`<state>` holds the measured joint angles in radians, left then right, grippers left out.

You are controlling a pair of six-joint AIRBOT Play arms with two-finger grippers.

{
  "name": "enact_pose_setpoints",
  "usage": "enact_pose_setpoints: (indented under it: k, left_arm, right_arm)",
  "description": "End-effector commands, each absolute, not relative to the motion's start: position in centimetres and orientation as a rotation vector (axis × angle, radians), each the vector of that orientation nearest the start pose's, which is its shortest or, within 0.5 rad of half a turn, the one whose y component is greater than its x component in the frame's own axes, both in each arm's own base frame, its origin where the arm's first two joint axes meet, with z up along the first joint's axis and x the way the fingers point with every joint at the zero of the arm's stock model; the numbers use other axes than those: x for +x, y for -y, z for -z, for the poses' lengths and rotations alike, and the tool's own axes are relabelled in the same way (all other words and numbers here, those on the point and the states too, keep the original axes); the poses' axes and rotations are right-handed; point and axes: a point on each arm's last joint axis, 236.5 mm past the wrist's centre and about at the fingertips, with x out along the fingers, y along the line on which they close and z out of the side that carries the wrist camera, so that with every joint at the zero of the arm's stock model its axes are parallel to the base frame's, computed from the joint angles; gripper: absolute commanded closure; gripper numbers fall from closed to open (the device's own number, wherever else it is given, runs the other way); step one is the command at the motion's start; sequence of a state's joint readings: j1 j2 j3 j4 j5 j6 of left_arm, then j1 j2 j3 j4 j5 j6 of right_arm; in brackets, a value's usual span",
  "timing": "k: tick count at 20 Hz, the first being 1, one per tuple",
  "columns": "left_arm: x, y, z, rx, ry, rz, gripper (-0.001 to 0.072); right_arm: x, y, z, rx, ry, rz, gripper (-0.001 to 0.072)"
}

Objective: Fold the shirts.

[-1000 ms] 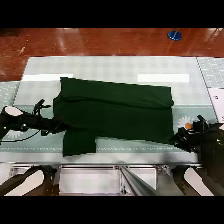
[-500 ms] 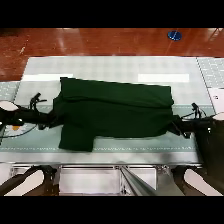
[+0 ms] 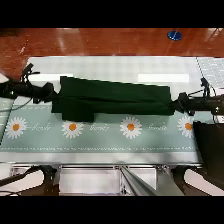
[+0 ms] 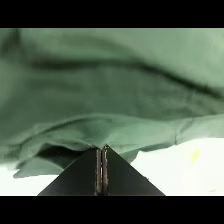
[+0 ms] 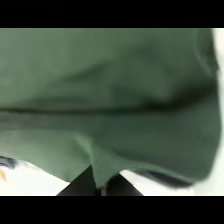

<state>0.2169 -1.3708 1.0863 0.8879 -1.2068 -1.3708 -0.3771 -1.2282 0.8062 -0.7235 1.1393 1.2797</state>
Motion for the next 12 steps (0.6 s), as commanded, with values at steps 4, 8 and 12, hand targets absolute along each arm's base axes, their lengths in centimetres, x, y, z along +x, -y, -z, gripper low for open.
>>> enact_pose_setpoints:
  k: [4, 8, 12]
  left_arm:
    - [46.5, 5.7, 1.7, -0.681, -1.332, 0.299, 0.0691]
    - [50.9, 6.0, 2.2, -0.688, -1.307, 0.312, 0.0691]
    - [51.3, 7.3, 4.7, -0.695, -1.366, 0.336, 0.0631]
  right_arm:
    - [41.5, -2.3, 2.4, 0.942, -1.142, -0.233, 0.0684]
    - [44.1, -1.2, 3.8, 0.955, -1.135, -0.214, 0.0684]
    - [46.3, -0.5, 5.4, 1.02, -1.092, -0.176, 0.04]
